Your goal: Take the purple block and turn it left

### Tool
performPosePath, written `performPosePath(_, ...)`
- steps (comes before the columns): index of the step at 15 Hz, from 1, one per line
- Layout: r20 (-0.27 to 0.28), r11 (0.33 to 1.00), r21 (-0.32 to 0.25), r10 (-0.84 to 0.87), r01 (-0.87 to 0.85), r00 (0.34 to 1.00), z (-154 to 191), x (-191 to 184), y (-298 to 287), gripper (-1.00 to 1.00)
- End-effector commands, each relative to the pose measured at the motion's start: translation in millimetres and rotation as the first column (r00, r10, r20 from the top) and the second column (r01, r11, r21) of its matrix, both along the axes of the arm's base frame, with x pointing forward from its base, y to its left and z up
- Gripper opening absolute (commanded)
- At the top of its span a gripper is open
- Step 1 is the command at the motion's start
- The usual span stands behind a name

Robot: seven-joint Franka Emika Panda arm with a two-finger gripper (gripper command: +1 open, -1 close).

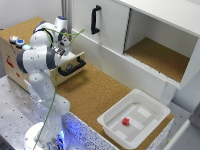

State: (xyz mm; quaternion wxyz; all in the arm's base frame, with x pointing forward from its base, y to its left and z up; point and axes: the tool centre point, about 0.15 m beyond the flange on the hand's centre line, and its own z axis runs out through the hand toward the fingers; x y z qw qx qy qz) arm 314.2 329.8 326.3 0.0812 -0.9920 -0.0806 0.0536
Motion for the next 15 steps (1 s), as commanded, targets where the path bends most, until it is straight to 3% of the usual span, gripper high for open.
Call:
performPosePath(1, 0.058, 0.997, 0.063, -0.037, 0.033, 0.998, -5, -15, -9, -1.00)
performPosePath(9, 0.029, 0.994, 0.071, -0.080, 0.078, 0.996, -4, -12, -15, -1.00)
performPosePath(12, 0.059, 0.994, 0.071, -0.084, 0.080, 0.995, 11, -5, -22, -1.00)
performPosePath(15, 0.104, 1.000, 0.022, 0.020, -0.023, 0.994, 36, 9, -24, -1.00)
